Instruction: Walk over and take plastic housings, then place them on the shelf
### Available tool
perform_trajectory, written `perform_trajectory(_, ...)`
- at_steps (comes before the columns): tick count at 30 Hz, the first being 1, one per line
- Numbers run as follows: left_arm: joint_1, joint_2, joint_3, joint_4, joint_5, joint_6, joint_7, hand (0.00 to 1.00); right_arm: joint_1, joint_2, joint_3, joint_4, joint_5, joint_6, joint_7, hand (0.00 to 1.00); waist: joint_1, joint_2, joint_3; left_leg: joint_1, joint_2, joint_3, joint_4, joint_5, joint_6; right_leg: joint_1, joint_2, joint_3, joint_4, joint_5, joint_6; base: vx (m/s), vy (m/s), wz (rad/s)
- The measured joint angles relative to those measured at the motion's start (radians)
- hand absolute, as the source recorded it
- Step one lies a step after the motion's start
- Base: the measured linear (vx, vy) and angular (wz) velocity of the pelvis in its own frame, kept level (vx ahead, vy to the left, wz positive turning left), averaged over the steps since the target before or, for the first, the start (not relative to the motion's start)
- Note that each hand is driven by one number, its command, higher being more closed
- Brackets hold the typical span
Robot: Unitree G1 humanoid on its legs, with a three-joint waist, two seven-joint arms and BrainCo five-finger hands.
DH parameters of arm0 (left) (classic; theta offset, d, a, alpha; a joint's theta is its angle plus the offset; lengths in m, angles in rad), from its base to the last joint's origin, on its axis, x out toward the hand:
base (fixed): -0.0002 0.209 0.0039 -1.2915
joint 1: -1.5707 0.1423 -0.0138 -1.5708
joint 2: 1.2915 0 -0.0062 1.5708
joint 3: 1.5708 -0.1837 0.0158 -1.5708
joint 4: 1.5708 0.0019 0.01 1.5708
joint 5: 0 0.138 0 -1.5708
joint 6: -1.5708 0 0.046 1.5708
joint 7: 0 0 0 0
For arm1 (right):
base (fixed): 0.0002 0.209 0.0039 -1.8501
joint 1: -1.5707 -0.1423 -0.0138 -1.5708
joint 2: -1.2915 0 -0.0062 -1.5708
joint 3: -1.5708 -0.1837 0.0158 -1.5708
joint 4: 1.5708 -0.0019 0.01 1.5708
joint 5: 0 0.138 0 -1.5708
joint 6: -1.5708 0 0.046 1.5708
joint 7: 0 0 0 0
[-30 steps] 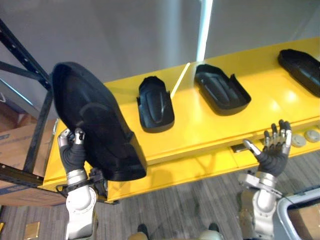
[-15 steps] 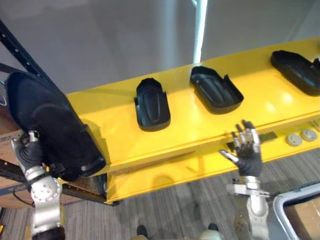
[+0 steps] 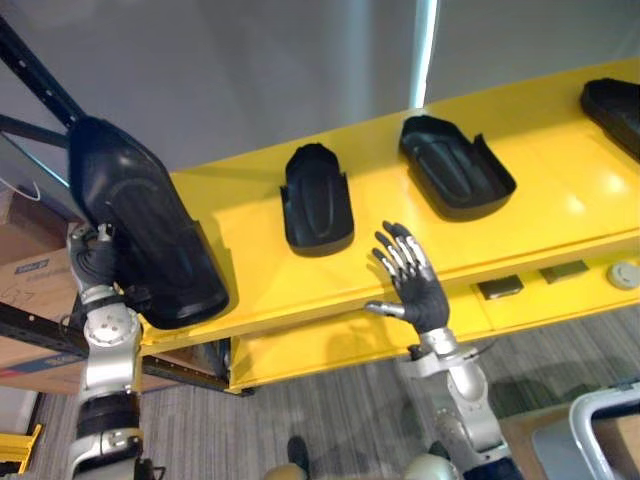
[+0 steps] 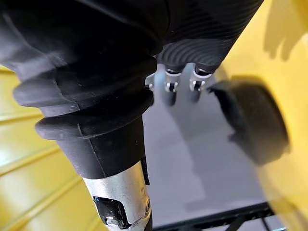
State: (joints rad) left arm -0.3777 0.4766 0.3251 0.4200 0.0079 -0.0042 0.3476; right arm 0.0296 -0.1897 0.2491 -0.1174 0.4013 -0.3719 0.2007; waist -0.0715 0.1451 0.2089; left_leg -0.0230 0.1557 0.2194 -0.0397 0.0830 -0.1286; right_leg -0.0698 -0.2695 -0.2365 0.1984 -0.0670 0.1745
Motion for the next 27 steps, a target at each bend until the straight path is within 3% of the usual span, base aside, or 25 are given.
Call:
perform_trajectory(1, -0.035, 0.013, -0.001, 0.026, -0.003, 0.026, 0.003, 1.0, -0.003, -0.003, 0.0, -0.011, 0.0, 0.008, 0.0, 0.0, -0.003, -0.002, 0.025, -0.006, 0.0, 0.008, 0.001, 0.004, 0.002, -0.023, -0.001, 0.014, 0.021, -0.01, -0.003, -0.07, 0.0, -0.13)
perform_trajectory(7, -0.122, 0.068, -0.001, 0.075, -0.01, 0.083, 0.008, 1.0, -0.008, -0.019, 0.028, -0.084, 0.016, 0.011, -0.009, 0.0, -0.023, -0.01, 0.069, -0.039, -0.002, 0.009, 0.01, 0.013, 0.01, -0.076, -0.009, 0.024, 0.073, -0.018, -0.004, -0.03, -0.004, 0.0)
perform_trajectory(14, -0.167, 0.108, 0.008, 0.079, -0.009, 0.188, 0.0, 1.0, -0.015, -0.022, 0.05, -0.124, 0.016, 0.012, -0.034, 0.0, -0.022, -0.015, 0.105, -0.046, -0.001, 0.029, 0.014, 0.013, 0.009, -0.11, -0.012, 0.042, 0.116, -0.038, -0.007, 0.0, -0.004, -0.04)
perform_trajectory(16, -0.175, 0.108, 0.017, 0.094, -0.009, 0.198, -0.006, 1.0, -0.013, -0.025, 0.056, -0.147, 0.016, 0.021, -0.045, 0.0, -0.021, -0.015, 0.108, -0.048, -0.001, 0.041, 0.014, 0.013, 0.009, -0.119, -0.013, 0.049, 0.12, -0.038, -0.007, -0.01, -0.002, -0.07)
perform_trajectory(27, -0.19, 0.109, 0.018, 0.173, 0.018, 0.368, -0.195, 1.0, -0.013, -0.026, 0.058, -0.19, 0.018, 0.036, -0.05, 0.0, -0.022, -0.046, 0.149, -0.049, 0.0, 0.053, 0.016, 0.012, 0.008, -0.127, -0.013, 0.055, 0.127, -0.038, -0.007, 0.0, 0.0, 0.0)
